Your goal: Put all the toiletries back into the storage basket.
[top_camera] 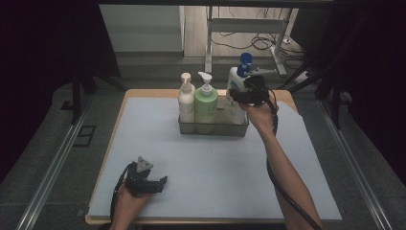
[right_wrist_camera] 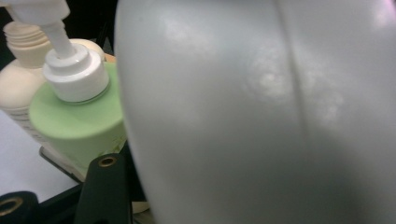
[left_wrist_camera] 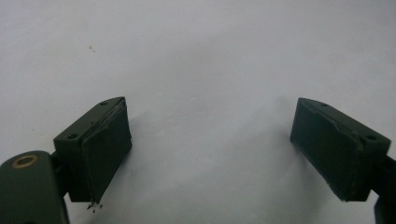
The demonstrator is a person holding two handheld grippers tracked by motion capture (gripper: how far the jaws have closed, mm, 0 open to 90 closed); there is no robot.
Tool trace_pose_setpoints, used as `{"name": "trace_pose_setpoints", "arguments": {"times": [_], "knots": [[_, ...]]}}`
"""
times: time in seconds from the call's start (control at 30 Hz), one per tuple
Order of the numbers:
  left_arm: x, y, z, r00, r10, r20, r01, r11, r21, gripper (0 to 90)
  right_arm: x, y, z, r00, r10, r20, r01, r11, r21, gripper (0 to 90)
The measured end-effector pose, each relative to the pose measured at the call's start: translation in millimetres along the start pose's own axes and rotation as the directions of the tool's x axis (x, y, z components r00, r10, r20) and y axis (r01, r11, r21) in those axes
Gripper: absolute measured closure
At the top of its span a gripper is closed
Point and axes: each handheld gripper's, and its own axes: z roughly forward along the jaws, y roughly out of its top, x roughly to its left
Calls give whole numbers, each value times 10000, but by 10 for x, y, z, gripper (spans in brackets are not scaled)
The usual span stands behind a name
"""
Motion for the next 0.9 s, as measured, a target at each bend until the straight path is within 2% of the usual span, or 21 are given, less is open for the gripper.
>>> {"name": "trace_pose_setpoints", "arguments": {"times": [0.53,0.9], "knots": [[1,0,0,10000,11,1,-11,10000,8,120,-15,-144,117,10000,27,-19,-27,9997,260,408],[-1,0,0,10000,-13,2,13,10000,-1,120,33,-276,199,9999,55,-114,-49,9985,544,409]]}}
